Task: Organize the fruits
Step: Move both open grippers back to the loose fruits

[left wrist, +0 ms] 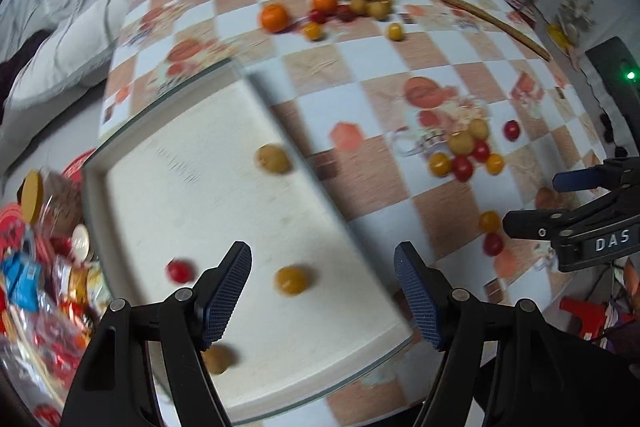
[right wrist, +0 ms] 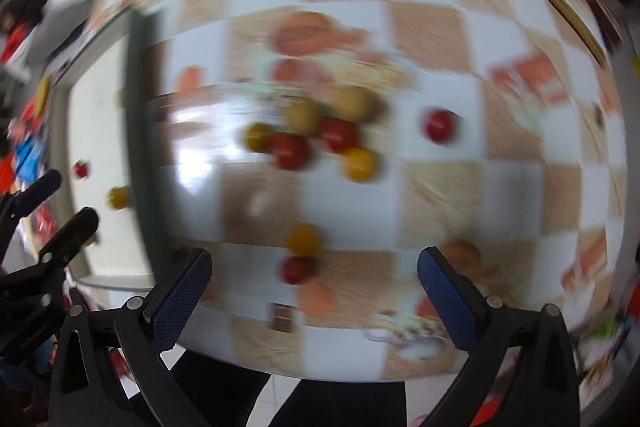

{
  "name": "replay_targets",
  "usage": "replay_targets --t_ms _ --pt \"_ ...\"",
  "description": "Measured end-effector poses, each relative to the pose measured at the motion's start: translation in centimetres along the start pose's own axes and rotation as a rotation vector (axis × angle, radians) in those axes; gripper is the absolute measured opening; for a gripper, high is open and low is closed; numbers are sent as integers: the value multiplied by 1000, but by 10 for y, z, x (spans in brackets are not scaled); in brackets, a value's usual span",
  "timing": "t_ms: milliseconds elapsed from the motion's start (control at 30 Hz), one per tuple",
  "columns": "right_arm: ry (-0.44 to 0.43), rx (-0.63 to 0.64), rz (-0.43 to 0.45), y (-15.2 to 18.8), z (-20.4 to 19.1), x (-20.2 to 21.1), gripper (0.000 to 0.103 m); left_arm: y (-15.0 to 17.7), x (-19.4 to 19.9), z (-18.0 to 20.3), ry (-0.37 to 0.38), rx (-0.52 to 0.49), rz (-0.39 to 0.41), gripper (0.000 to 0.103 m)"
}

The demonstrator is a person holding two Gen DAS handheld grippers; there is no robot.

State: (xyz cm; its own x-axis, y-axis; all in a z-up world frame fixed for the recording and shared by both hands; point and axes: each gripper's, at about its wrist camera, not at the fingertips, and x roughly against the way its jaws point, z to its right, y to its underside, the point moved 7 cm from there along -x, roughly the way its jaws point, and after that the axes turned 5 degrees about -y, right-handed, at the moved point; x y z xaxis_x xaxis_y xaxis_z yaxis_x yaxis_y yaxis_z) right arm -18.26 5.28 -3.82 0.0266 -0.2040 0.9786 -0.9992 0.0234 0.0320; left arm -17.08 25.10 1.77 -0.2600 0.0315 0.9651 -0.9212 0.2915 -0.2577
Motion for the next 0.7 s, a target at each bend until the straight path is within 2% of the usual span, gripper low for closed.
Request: replay_targets --t_ms 167,300,500,700 --pt "14 -83 7 5 35 1 103 -23 -15 46 28 -85 -1 75" --pt "27 -103 7 6 53 -1 103 -26 -37 68 15 -127 -28 75" --pt "51 -108 12 4 73 -9 103 -25 -68 73 -12 -105 -71 75" --pt "82 -71 50 -15 83 -12 103 -33 -77 72 -17 -66 -71 75"
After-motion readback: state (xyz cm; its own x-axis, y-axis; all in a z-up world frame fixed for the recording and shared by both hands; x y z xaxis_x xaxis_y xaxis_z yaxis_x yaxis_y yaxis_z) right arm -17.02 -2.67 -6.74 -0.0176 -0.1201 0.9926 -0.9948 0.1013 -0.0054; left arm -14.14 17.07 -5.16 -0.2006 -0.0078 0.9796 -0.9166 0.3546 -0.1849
